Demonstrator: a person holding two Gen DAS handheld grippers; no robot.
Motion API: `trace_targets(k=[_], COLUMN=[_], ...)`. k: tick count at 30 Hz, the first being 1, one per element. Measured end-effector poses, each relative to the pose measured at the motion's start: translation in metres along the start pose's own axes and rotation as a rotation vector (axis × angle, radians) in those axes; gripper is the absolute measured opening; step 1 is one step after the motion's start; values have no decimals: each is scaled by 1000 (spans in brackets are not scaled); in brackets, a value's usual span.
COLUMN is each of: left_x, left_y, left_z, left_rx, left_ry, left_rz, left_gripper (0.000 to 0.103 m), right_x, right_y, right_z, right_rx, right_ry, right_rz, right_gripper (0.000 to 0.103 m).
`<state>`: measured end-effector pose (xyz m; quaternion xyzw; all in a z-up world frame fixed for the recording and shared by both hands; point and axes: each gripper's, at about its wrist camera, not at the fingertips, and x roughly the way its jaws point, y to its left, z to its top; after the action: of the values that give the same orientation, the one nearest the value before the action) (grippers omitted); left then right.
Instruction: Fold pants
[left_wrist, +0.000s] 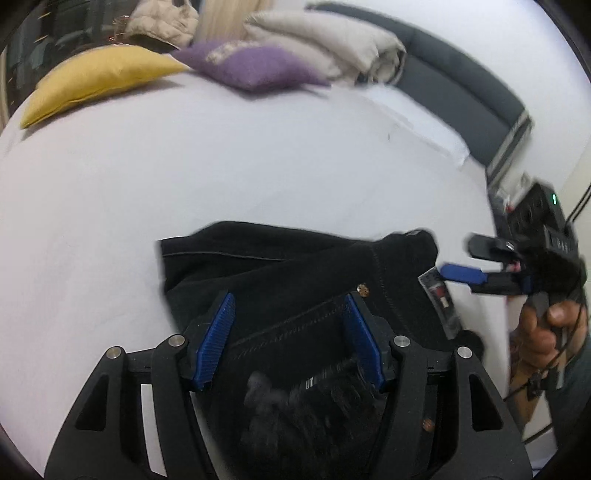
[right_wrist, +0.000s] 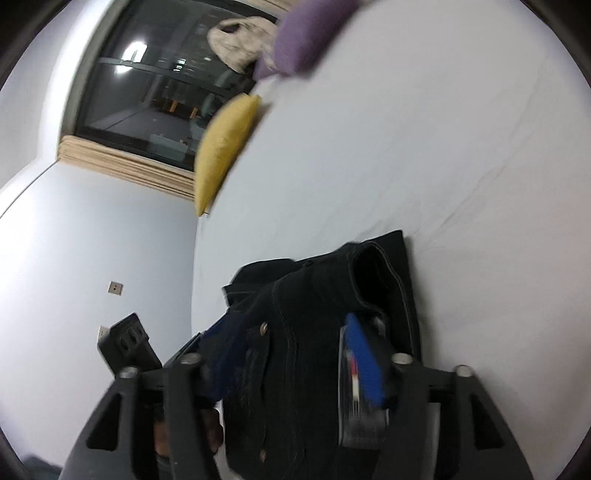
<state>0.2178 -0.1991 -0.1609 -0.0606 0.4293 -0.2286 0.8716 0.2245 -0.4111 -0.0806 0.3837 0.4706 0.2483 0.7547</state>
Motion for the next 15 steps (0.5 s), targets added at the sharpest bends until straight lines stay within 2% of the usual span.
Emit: trace_targets(k=[2,4,5,9,12,15], left_x=[-22,-40,-45,-37,-31,-12], left_y=[13,32,41,64,59,54], left_z=[-8,-18,-27,-55,-60,-57], left_rx=[-51,-111,-141,-238,-238,-209], left_ry=[-22,-19,-3,119,140,190], left_rz=[8,25,30,16,-48,-58], left_gripper=[62,71,76,76,76,76], right_x=[-23,-36,-39,-21,-3,-1], right_y=[3,0,-7,-33,-48,-49], right_z=[-7,-13,-21,-27,-30,-29], right_rx=[-35,-54,-47,15,31,26], right_ry=[-30,-31,-20,70,125,134], right_rz=[-65,-97,-102,-110,-154,-118], right_gripper=[75,78,80,80,80,81])
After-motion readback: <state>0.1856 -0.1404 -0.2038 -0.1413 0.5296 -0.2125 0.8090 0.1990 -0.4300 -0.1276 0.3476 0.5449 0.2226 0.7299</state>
